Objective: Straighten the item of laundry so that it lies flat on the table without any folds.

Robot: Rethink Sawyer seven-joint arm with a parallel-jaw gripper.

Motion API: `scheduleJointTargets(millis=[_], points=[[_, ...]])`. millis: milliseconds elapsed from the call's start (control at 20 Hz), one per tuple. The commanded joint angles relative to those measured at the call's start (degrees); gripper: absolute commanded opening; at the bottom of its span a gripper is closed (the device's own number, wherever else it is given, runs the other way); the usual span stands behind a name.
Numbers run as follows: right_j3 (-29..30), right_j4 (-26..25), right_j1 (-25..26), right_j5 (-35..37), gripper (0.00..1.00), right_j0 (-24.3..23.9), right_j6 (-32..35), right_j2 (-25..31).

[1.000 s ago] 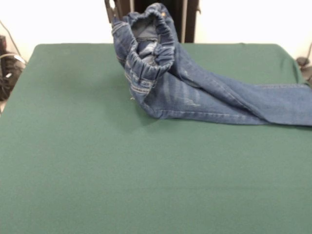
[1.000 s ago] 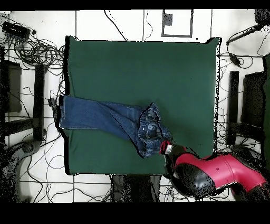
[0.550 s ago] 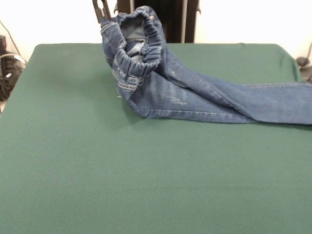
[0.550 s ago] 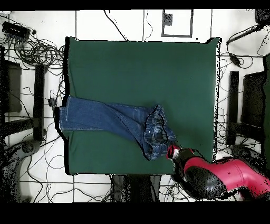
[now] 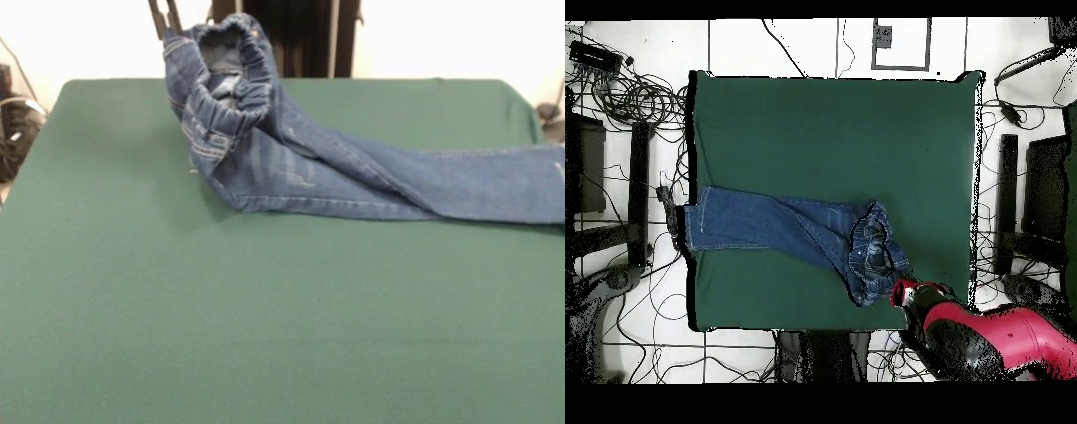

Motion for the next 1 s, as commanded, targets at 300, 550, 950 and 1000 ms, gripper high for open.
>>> scheduleJointTargets(millis=[300,550,950,1000], points=[[0.0,2.1,-6.8,7.9,0.0,-1.8,-16.6,1.7],[-2.8,0.4,-2.8,8.8,0.0,-4.2,-20.5,1.7],[-2.4,-5.1,0.7,6.5,0.0,-2.9,-17.3,-0.2],[-2.6,-5.3,0.7,6.6,0.0,-2.6,-16.8,-0.4]])
